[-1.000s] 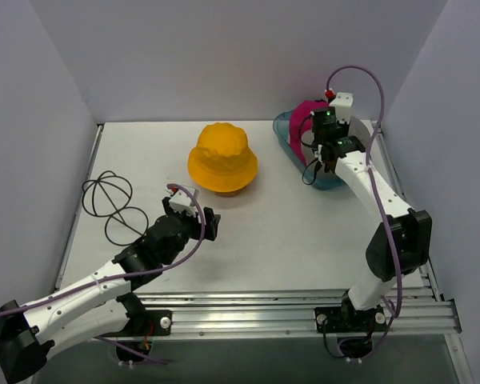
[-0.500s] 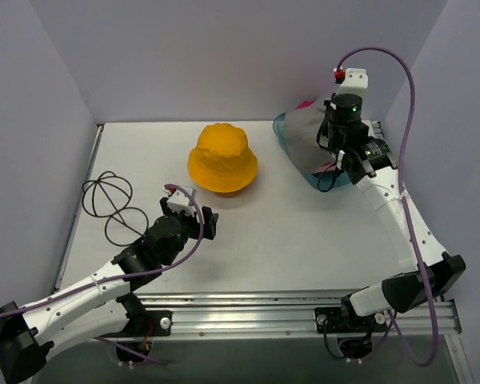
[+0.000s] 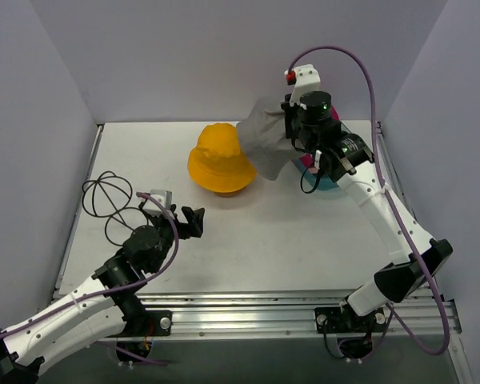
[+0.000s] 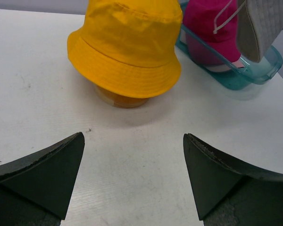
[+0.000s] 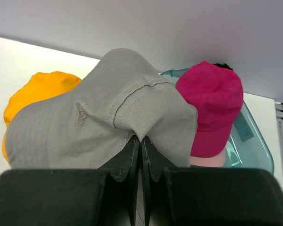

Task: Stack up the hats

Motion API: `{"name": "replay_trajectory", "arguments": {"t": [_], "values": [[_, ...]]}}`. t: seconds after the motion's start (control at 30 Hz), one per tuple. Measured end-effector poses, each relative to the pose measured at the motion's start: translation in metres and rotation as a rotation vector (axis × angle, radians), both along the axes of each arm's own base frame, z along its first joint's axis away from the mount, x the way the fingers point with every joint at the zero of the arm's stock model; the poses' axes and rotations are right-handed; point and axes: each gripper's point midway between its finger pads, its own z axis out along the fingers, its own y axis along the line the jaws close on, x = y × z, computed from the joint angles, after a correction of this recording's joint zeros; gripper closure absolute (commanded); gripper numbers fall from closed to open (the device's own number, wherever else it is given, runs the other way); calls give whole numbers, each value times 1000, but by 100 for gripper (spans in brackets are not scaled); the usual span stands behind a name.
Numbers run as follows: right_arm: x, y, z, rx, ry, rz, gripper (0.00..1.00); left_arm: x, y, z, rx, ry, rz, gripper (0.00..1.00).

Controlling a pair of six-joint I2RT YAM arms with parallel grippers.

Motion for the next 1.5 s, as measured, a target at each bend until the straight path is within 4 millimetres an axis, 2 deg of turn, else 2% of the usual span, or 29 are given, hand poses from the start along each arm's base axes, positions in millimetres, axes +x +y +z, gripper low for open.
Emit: {"name": "replay_trajectory", "arguments": {"t": [0.2, 0.33, 0.47, 0.63, 0.87, 1.1, 1.23, 1.3, 1.4, 1.5], "values": [[10, 32, -9, -32, 14, 77, 100, 0, 6, 1, -5, -5, 27, 5], [19, 61, -9, -56, 6, 130, 100, 0, 9, -2, 5, 3, 39, 5], [17, 86, -16, -90, 8, 179, 100, 0, 10, -2, 7, 3, 46, 5], [17, 106, -27, -140, 12, 209, 100, 0, 11, -1, 3, 0, 46, 5], [27, 137, -35, -192, 2, 249, 100, -1, 12, 1, -2, -4, 46, 5], [32, 170, -54, -272, -1, 283, 98, -2, 13, 4, -14, -8, 43, 5], [36, 191, -76, -325, 12, 297, 91, -3, 15, -3, -22, 33, 53, 5], [37, 200, -91, -346, 32, 307, 79, -2, 17, -2, -22, 59, 62, 5], [37, 201, -107, -360, 69, 309, 66, 9, 19, 14, -45, 88, 91, 5], [37, 198, -104, -320, 76, 292, 58, 33, 21, 35, -105, 117, 122, 4]]}}
